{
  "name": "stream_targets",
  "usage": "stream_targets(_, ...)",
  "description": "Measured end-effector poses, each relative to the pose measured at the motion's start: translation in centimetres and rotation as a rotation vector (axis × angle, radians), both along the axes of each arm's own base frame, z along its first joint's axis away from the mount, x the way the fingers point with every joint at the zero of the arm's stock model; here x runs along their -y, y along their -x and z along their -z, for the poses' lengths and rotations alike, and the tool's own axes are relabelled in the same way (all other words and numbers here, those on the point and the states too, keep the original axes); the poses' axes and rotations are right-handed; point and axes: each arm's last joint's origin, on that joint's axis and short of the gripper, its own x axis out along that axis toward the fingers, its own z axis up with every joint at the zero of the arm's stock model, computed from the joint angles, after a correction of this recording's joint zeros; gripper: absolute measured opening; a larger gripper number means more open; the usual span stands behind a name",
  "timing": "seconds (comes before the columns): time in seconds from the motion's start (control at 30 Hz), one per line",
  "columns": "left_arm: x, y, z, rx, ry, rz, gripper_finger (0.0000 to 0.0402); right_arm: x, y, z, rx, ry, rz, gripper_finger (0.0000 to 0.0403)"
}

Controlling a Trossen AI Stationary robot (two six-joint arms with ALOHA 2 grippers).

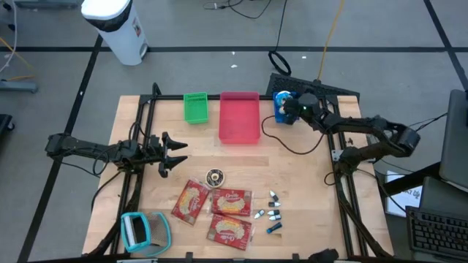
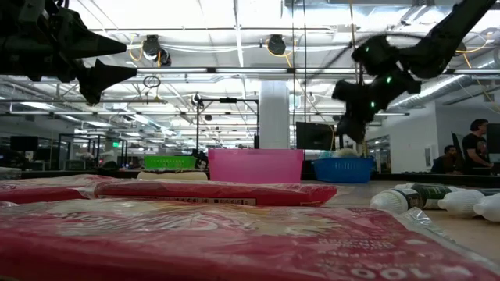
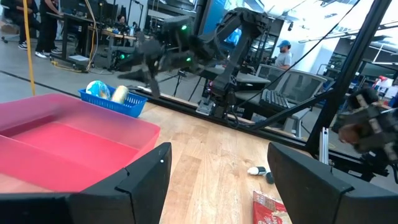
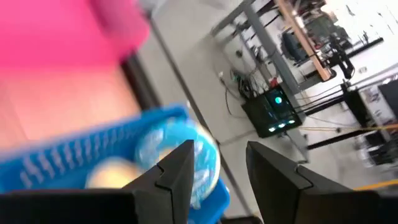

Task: Pick & Place Food Item
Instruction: Put the light green doughnut into the blue bin

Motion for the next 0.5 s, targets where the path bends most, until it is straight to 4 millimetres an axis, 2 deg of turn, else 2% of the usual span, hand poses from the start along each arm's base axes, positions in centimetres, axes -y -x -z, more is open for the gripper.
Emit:
stream_targets(0.17,0.0,0.0,0.0,0.0,0.0,-0.001,0.0269,-3.1,0.0,-3.5,0.285,-0.027,-0.035,0.0131)
stream_targets(0.27,0.0,0.0,0.0,0.0,0.0,0.0,0.0269,-4.6,0.6,-4.9,0.352,-0.048,-0.064,0.013)
stream_targets(0.4,0.0,0.0,0.0,0.0,0.0,0.0,0.0269,-5.6,1.6,-4.3,0.247,-0.133,-0.054,0.013)
stream_targets(0.5,0.0,0.0,0.0,0.0,0.0,0.0,0.0269,-5.3,1.8,-3.9,0.052,-0.224,-0.028,0.013)
